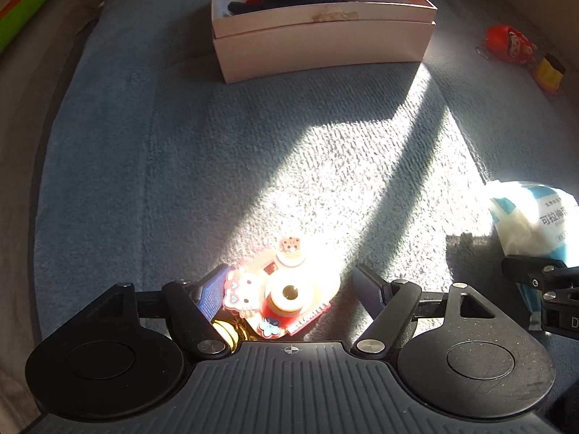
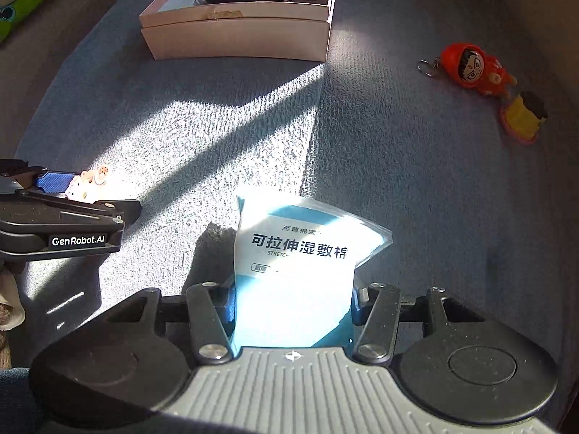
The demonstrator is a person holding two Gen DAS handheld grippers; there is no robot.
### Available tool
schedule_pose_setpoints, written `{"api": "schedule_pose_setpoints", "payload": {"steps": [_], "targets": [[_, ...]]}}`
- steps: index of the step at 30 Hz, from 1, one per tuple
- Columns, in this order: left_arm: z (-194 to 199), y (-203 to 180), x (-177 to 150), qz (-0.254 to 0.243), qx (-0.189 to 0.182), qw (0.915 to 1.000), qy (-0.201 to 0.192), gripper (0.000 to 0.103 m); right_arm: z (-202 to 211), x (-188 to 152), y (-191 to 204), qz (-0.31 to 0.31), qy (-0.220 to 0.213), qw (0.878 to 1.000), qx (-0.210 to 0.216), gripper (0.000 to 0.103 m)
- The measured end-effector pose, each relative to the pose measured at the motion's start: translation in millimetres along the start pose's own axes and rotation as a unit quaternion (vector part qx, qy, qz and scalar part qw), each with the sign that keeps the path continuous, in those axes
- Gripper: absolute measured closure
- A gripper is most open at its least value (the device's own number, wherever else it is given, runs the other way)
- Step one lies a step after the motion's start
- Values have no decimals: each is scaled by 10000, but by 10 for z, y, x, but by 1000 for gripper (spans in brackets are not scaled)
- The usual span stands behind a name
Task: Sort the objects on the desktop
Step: 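Grasp the wipes pack with the right tool while the left tool grasps the Hello Kitty keychain, then carry the wipes pack and Hello Kitty keychain into the pink box and open both tools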
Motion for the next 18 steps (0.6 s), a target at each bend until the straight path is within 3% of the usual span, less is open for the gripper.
{"api": "schedule_pose_setpoints", "payload": {"steps": [5, 9, 14, 18], "targets": [[282, -40, -102, -251, -83, 9995, -191, 35, 333, -210, 0, 31, 127, 9993, 364, 51], [651, -33, -226, -642, -428, 9963, -390, 35, 679, -280, -56, 62, 129, 9973, 714, 51], [1137, 141, -103, -547, -723, 9923, -845, 35, 1222, -138, -153, 114, -431, 9943, 972, 51], [1448, 211, 345, -479, -622, 9855, -1502, 35, 1549, 329, -214, -195, -1019, 9874, 1198, 51]]}}
Point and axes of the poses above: each gripper's, at about its wrist camera, not at the fingertips, and z roughly against the way its jaws point, y to its left, x to its top, the point moved 5 cm from there along -z, roughly the way its jaws point, and after that the axes turned 7 degrees about -z, right-handed, at the moved point
